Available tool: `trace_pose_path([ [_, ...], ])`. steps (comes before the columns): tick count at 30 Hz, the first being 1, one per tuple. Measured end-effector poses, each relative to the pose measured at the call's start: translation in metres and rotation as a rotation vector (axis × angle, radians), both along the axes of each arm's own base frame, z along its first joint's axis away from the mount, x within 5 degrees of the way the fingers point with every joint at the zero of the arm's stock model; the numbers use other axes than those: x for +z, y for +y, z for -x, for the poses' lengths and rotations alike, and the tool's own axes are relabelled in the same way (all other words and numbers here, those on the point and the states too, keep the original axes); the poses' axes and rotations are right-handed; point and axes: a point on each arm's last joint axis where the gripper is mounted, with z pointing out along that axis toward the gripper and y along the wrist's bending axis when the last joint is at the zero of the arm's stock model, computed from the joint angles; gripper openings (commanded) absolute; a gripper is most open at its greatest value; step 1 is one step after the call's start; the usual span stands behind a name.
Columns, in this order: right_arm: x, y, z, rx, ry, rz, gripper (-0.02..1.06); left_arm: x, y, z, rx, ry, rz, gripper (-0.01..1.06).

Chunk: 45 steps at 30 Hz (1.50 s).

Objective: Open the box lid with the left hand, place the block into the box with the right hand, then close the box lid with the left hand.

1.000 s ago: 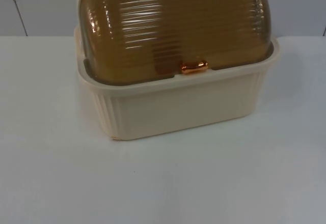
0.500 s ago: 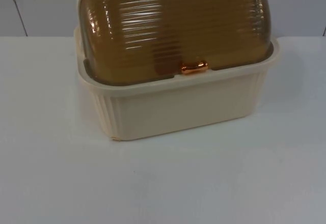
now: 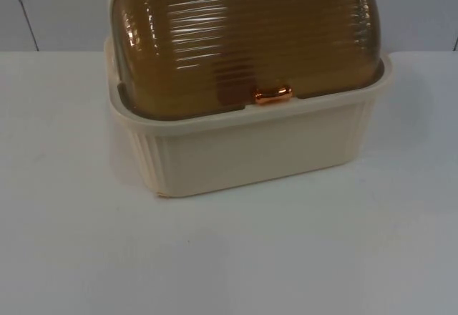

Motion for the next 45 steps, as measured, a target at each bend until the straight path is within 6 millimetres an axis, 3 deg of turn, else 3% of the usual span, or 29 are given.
trace_pose_path([
  [4,0.000,0.000,0.000,0.000,0.000,0.000,1.04,-0.001,-0.005,0.001,0.072,0.016,0.020,1.04],
  [16,-0.005,-0.003,-0.006,0.007,0.024,0.021,1.04,-0.005,0.000,-0.001,0.038,0.050,-0.036,1.04],
  [22,-0.014,-0.002,-0.016,0.008,0.065,0.024,1.04,-0.020,0.000,-0.018,0.025,0.129,-0.037,1.04],
  [28,-0.040,-0.001,-0.037,0.010,0.193,0.023,1.04,-0.053,-0.001,-0.045,0.004,0.304,-0.035,1.04],
  [37,-0.101,0.005,-0.075,0.050,0.445,-0.001,1.04,-0.111,-0.003,-0.079,-0.016,0.570,-0.029,1.04],
  [45,-0.110,0.004,-0.079,0.047,0.481,0.002,1.04,-0.121,-0.004,-0.083,-0.016,0.613,-0.028,1.04],
])
